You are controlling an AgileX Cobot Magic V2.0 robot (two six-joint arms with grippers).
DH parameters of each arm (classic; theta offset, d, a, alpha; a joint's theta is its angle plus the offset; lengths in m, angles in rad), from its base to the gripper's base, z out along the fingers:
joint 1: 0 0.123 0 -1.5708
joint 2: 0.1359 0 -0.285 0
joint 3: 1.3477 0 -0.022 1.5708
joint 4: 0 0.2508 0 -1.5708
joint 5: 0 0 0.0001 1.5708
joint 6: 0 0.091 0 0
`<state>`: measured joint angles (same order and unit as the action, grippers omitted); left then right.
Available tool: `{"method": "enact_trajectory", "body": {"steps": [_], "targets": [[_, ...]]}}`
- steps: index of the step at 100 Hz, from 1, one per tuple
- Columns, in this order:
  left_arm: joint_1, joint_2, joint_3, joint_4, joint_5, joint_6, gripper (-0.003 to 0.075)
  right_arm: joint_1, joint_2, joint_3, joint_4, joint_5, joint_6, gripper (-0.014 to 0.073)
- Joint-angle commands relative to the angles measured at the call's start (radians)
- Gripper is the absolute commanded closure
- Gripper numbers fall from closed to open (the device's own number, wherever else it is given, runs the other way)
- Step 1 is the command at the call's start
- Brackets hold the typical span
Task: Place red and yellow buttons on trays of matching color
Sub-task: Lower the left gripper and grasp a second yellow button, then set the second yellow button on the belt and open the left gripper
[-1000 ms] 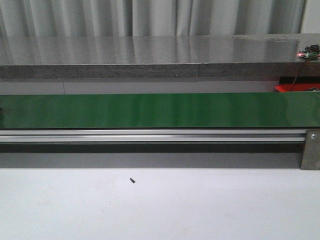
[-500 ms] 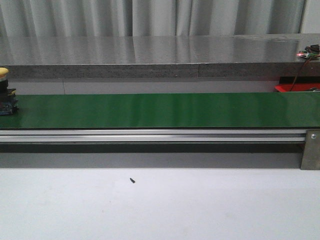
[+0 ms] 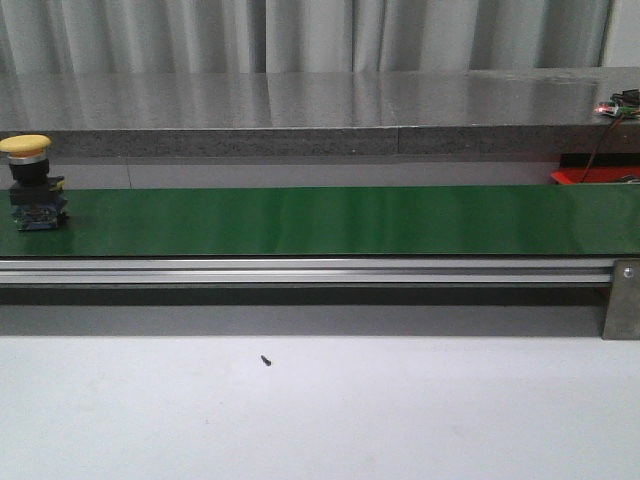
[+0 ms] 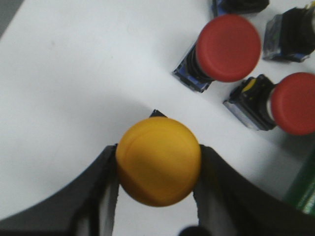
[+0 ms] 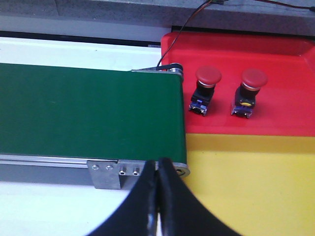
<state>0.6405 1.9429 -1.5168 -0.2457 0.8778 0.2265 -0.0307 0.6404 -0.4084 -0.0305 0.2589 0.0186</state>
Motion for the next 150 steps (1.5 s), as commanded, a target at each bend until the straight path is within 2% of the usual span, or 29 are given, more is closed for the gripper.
{"method": "enact_trajectory", "body": {"steps": [1,34,57,86,102,131,140,150], "targets": [[-0.009,-0.110,-0.031,-0.012,-0.015,0.002,0.0657,0.002,-0.002,-0.026,0.000,-0.077,-0.010,0.0652],[-0.120,-0.252,-0.029,-0.008,0.023,0.002,0.0657,0.002,-0.002,-0.026,0.000,-0.077,-0.010,0.0652],[-0.188,-0.272,-0.002,-0.010,0.025,0.002,0.0657,0.002,-0.002,-0.026,0.000,-0.077,-0.010,0.0652],[-0.294,-0.267,0.056,-0.004,-0.047,0.002,0.0657,0.002,-0.002,-0.026,0.000,-0.077,-0.010,0.0652],[-0.315,-0.258,0.067,0.011,-0.072,0.002,0.0657,0.002,-0.002,-0.026,0.000,-0.077,-0.010,0.0652],[-0.315,-0.213,0.067,0.011,-0.036,0.002,0.0652,0.002,-0.002,-0.026,0.000,-0.077,-0.010,0.0652],[-0.315,-0.213,0.067,0.011,-0.036,0.002,0.0591,0.002,-0.002,-0.026,0.000,-0.077,-0.010,0.0652],[-0.315,-0.213,0.067,0.003,-0.031,0.004,0.0435,0.002,-0.002,-0.026,0.000,-0.077,-0.010,0.0652]]}}
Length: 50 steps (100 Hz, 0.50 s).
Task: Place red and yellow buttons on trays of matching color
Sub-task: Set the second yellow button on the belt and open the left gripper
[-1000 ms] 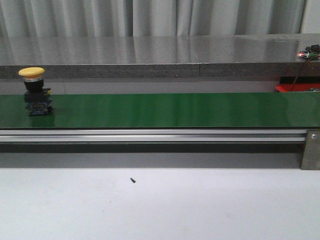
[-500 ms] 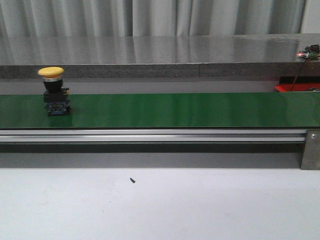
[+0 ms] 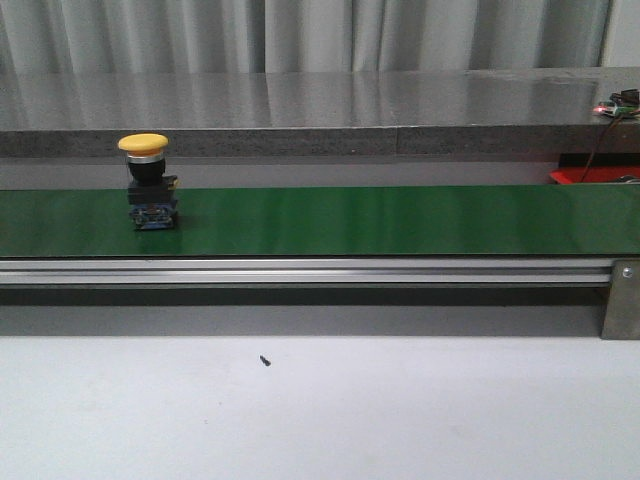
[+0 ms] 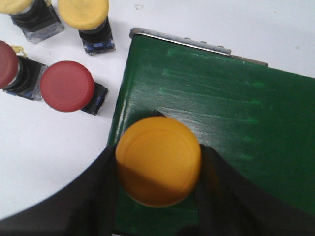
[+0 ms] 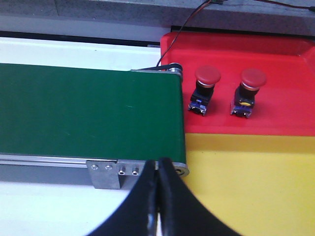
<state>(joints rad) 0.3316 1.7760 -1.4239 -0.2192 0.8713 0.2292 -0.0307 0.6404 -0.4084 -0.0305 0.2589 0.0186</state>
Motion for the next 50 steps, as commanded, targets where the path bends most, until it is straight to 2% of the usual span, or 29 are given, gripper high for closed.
{"method": "enact_trajectory", "body": {"steps": [1,12,19,50], "targets": [[-0.006,-0.046,-0.026,-0.029,-0.023,0.001,0.0406,0.002,-0.002,-0.026,0.000,-0.077,-0.010,0.0652],[-0.006,-0.046,-0.026,-0.083,-0.004,0.025,0.0197,0.002,-0.002,-0.026,0.000,-0.077,-0.010,0.0652],[-0.008,-0.046,-0.026,-0.111,0.013,0.027,0.0141,0.002,-0.002,-0.026,0.000,-0.077,-0.010,0.0652],[-0.008,-0.125,-0.026,-0.147,0.058,0.048,0.0216,0.002,-0.002,-0.026,0.000,-0.077,-0.010,0.0652]]}}
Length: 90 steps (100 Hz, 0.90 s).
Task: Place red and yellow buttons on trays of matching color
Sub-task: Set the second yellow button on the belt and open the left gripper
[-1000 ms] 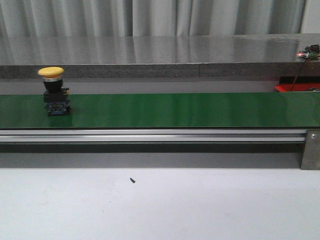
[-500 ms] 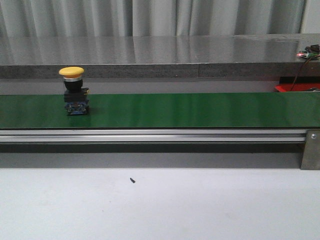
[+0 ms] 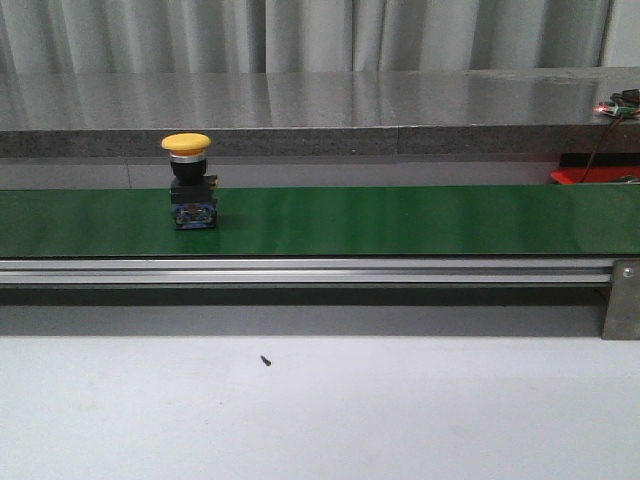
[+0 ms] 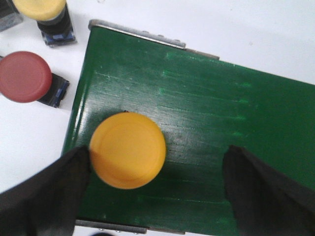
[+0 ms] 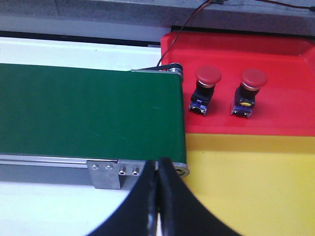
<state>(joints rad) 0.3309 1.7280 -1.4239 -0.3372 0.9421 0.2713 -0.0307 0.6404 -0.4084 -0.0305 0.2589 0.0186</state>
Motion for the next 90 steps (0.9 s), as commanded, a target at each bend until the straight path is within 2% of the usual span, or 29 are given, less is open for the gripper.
{"method": "enact_trajectory", "body": {"steps": [1,23,29,36,53,56,90], "targets": [[-0.007,-0.080,-0.026,-0.027,-0.011,0.006,0.0218,0.002,-0.002,-0.026,0.000,-0.077,-0.010,0.0652],[-0.007,-0.140,-0.026,-0.027,0.034,0.009,0.0229,0.002,-0.002,-0.026,0.000,-0.077,-0.010,0.0652],[-0.012,-0.164,-0.026,-0.027,0.038,0.024,0.0253,0.002,-0.002,-0.026,0.000,-0.077,-0.010,0.0652],[-0.030,-0.195,-0.020,-0.027,0.038,0.032,0.0343,0.002,-0.002,-0.026,0.000,-0.077,-0.010,0.0652],[-0.107,-0.271,0.032,-0.027,0.036,0.034,0.0703,0.002,-0.002,-0.026,0.000,-0.077,-0.010,0.0652],[-0.120,-0.287,0.046,-0.027,0.036,0.034,0.0738,0.002,-0.002,-0.026,0.000,-0.077,-0.010,0.0652],[-0.250,-0.461,0.245,-0.023,0.008,0.034,0.0740,0.002,-0.002,-0.026,0.000,-0.077,-0.010,0.0652]]}}
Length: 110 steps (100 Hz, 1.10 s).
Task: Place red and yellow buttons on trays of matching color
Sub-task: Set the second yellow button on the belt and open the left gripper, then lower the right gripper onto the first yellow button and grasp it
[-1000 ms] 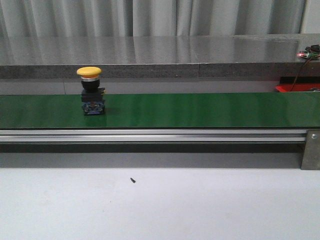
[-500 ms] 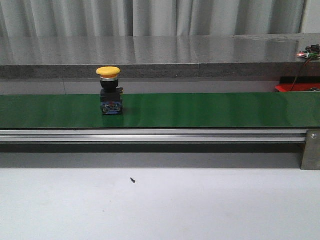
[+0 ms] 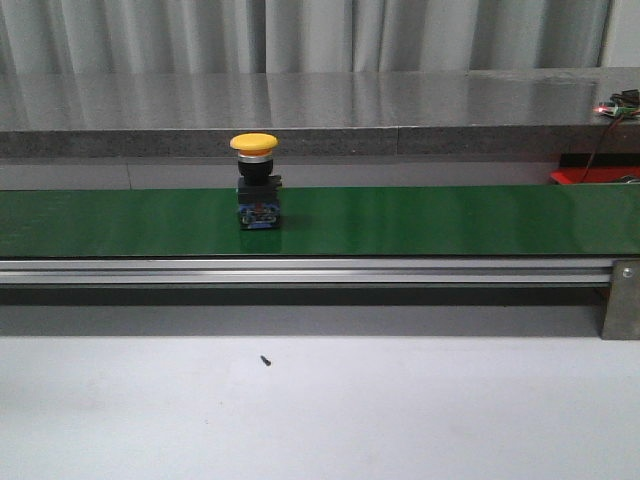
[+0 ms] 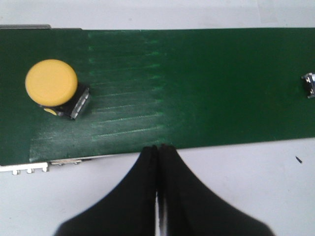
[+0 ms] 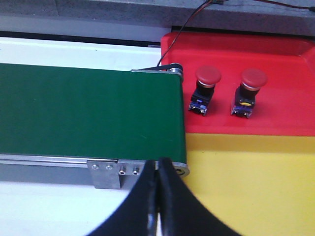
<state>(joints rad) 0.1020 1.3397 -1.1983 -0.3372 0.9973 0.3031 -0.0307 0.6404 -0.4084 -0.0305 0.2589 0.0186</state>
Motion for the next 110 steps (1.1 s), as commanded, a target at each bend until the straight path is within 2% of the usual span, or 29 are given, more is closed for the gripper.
{"method": "enact_trajectory", "body": {"steps": [1,82,95,110], "targets": [[-0.022,-0.081,0.024,-0.023,-0.047,0.002,0.0740,0.002,-0.002,-0.026,0.000,-0.077,-0.010,0.0652],[-0.028,-0.681,0.462,-0.023,-0.076,0.054,0.0740,0.002,-0.002,-0.037,0.000,-0.083,-0.010,0.0652],[-0.028,-0.729,0.476,-0.023,-0.074,0.054,0.0740,0.002,0.031,-0.102,-0.001,-0.033,-0.010,0.0652],[-0.028,-0.739,0.476,-0.025,-0.072,0.054,0.0740,0.009,0.125,-0.228,-0.001,0.092,-0.010,0.0652]]}}
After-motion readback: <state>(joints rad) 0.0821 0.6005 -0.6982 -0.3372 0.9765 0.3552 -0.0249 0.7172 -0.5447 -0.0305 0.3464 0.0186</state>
